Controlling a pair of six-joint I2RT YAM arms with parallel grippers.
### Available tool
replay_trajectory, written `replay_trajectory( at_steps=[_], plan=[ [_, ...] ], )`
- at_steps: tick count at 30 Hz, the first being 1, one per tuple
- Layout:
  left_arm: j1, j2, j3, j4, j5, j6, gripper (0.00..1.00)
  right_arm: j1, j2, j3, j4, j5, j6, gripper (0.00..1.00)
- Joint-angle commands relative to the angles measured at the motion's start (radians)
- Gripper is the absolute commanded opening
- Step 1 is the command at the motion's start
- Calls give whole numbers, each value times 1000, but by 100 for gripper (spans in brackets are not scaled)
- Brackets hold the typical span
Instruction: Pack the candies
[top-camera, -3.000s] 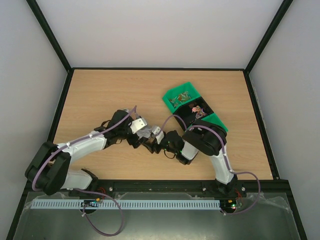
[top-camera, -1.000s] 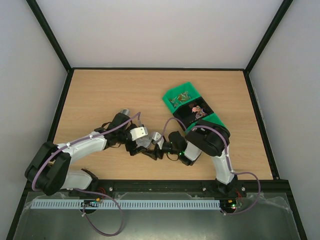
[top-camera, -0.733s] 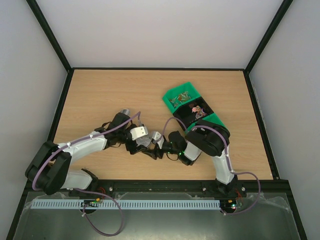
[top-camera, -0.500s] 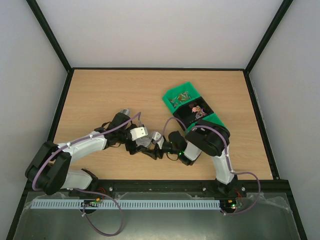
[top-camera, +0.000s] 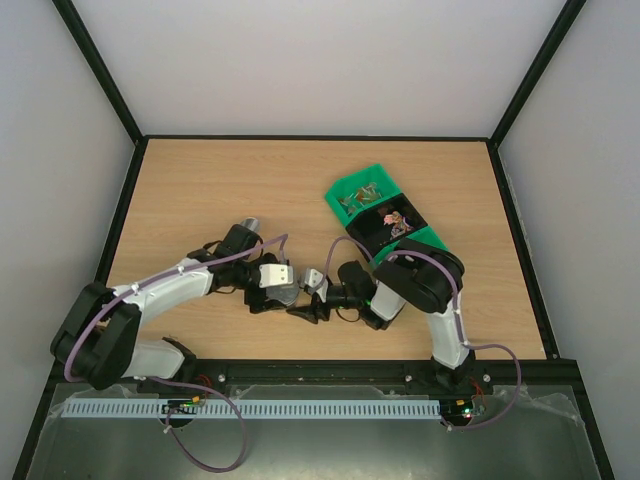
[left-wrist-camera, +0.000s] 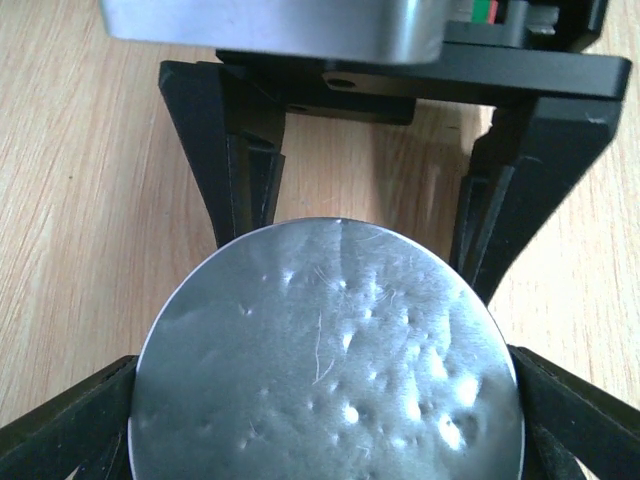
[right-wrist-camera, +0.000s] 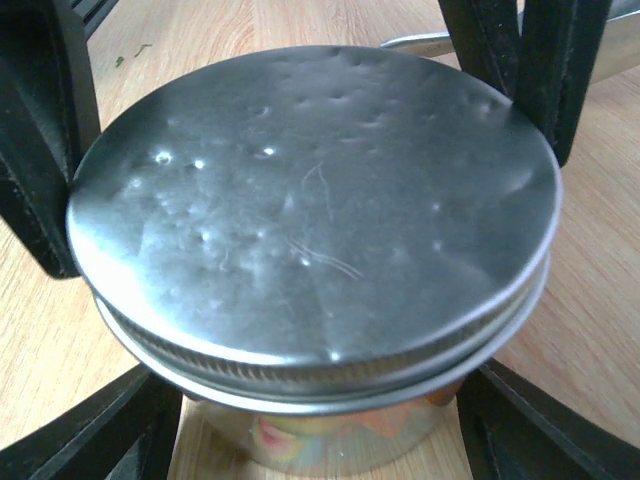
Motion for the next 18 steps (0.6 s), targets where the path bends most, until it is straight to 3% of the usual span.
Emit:
replay_trajectory(
  at_steps=[1,8,15,18],
  plan=[
    [-7,49,-4,-69,62,131,70,20,-22,-12,-82,-130,-31,42],
    [58,67,16,-33,77,88,70,-1,-55,-7,-85,-99,-2,78],
    [115,93,52,8,78,57,70,-59,-130,7,-142,-75,11,99],
    [129,125,75,27,80,40,71,-73,-179,10,-208,-67,-15,99]
  ],
)
